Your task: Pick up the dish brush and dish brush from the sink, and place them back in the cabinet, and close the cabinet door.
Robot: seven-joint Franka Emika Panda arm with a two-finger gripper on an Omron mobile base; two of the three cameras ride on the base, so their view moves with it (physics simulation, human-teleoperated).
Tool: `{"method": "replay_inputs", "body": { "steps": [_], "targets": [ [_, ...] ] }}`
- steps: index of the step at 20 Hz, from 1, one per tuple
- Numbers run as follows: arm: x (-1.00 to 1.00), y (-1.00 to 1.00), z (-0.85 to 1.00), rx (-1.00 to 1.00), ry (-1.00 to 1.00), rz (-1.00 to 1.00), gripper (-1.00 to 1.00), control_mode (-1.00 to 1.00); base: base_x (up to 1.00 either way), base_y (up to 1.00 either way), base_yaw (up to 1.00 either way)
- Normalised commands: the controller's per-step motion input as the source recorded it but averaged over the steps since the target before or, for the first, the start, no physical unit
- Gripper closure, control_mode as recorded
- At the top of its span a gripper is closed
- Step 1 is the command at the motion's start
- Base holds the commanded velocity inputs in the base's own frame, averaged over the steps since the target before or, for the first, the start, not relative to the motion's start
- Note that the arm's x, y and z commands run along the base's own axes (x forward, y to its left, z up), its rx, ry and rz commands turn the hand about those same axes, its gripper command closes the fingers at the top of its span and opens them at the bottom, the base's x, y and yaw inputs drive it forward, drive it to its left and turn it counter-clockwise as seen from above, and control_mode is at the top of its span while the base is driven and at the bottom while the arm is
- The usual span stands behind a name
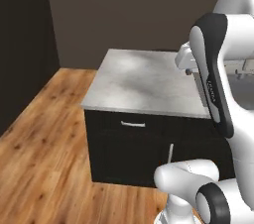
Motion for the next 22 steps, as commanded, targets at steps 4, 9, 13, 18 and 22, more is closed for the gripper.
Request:
{"method": "replay_inputs", "body": {
  "steps": [4,9,13,18,22],
  "targets": [
    [0.00,0.00,0.00,0.00,0.00,0.00,-1.00,1.00,0.04,-0.24,-0.52],
    [0.00,0.00,0.00,0.00,0.00,0.00,-1.00,1.00,0.10,-0.35,-0.44],
    [0.00,0.00,0.00,0.00,0.00,0.00,-1.00,1.00,0.20,-0.43,-0.21],
    [0.00,0.00,0.00,0.00,0.00,0.00,-1.00,1.00,0.29,-0.52,-0.01],
    [0.00,0.00,0.00,0.00,0.00,0.00,-1.00,1.00,0.32,-0.56,0.00]
  ]
}}
